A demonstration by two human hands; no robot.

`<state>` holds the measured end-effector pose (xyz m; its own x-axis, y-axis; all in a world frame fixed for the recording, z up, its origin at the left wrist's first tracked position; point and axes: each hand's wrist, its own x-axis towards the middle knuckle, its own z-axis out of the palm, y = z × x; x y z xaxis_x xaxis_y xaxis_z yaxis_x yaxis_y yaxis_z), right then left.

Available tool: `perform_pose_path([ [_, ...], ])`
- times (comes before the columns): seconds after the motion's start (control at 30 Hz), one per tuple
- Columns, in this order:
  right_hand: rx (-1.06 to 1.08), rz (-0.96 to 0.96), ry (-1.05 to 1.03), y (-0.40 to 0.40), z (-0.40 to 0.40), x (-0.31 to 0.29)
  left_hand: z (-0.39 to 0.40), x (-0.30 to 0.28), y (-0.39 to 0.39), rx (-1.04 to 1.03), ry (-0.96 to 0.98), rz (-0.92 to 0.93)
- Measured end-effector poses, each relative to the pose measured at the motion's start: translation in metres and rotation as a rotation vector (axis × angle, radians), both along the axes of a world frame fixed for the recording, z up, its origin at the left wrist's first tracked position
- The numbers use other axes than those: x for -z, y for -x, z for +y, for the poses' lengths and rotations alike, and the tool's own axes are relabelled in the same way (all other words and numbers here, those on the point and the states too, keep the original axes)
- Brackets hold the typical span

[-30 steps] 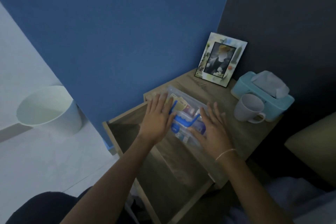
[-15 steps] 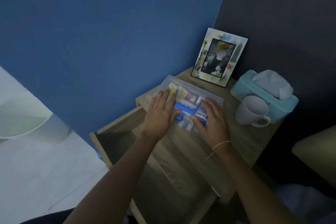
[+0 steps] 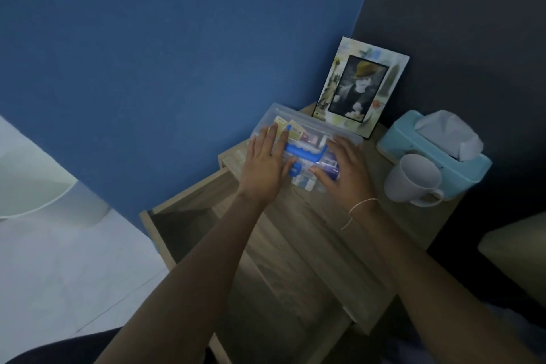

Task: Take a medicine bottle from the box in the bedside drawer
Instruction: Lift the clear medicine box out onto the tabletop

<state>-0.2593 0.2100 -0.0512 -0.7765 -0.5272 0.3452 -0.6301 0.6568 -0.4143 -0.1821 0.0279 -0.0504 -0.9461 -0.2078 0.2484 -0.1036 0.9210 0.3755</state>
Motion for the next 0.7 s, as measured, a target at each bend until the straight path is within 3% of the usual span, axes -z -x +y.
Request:
perform_pose_path([
  [0.17, 0.116, -0.149, -0.017, -0.003, 0.002, -0.002, 0.023, 0.003, -0.022, -0.288, -0.434, 0.297],
  [0.3, 0.103, -0.214, 0.004, -0.007, 0.000, 0.000, 0.034, 0.004, -0.021, -0.378, -0.926, 0.084],
  [0.7, 0.101, -0.194, -0.050, -0.010, 0.006, -0.004, 0.032, -0.007, 0.004, -0.417, -1.223, -0.199],
])
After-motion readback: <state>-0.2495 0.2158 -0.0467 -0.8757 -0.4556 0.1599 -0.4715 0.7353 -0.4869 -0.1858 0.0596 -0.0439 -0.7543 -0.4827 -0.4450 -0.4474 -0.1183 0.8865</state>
